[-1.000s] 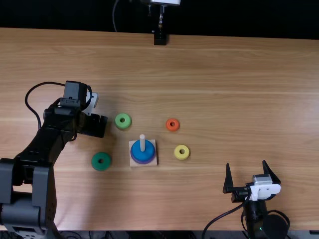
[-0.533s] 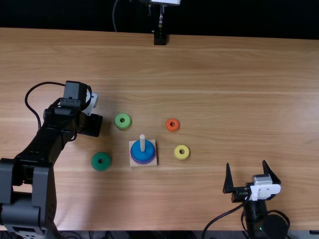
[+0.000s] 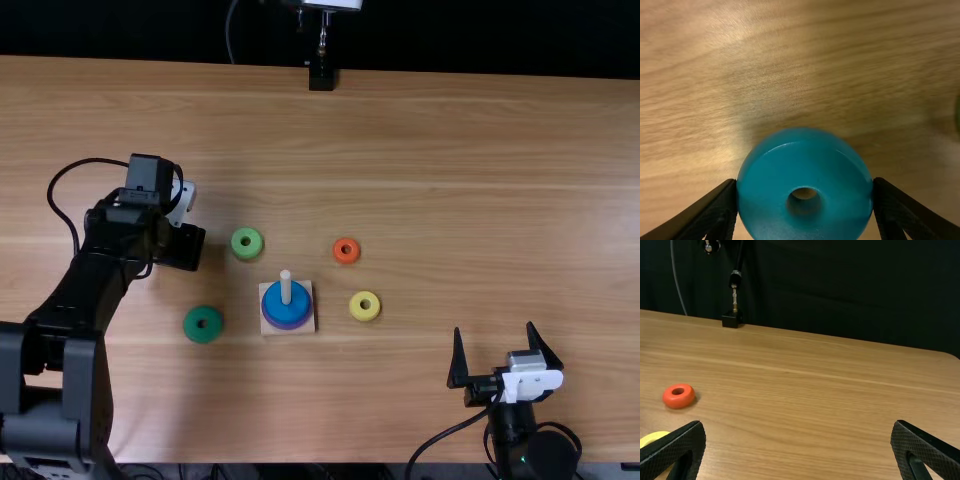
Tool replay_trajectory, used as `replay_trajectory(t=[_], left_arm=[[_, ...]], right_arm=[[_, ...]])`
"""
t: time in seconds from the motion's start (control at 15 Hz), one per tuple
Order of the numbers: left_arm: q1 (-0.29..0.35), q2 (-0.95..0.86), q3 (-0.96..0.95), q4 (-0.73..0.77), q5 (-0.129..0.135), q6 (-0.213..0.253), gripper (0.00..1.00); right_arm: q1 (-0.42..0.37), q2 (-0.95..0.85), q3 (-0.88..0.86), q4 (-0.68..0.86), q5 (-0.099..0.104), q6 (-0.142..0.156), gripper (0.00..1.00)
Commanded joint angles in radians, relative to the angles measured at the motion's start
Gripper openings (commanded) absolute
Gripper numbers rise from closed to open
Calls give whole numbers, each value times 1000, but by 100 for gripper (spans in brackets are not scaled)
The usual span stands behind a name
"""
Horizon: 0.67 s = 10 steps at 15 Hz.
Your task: Build the Hanoi tower: stack the rings onto the peg from bottom to top in this color order: purple, dark blue, light blue, dark green, light green, yellow, orange.
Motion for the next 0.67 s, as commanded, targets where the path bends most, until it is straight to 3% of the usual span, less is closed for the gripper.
replay_trajectory(t=[0.0, 0.2, 0.6], left_arm=[[-38, -93, 50, -45, -4, 10, 0], [-49, -155, 125, -205, -1, 11, 0], [-153, -241, 257, -439, 14, 2, 0]], right_arm=[[-10, -12, -15, 0, 7, -3, 100], [-10, -12, -15, 0, 7, -3, 100], [-10, -12, -15, 0, 7, -3, 100]])
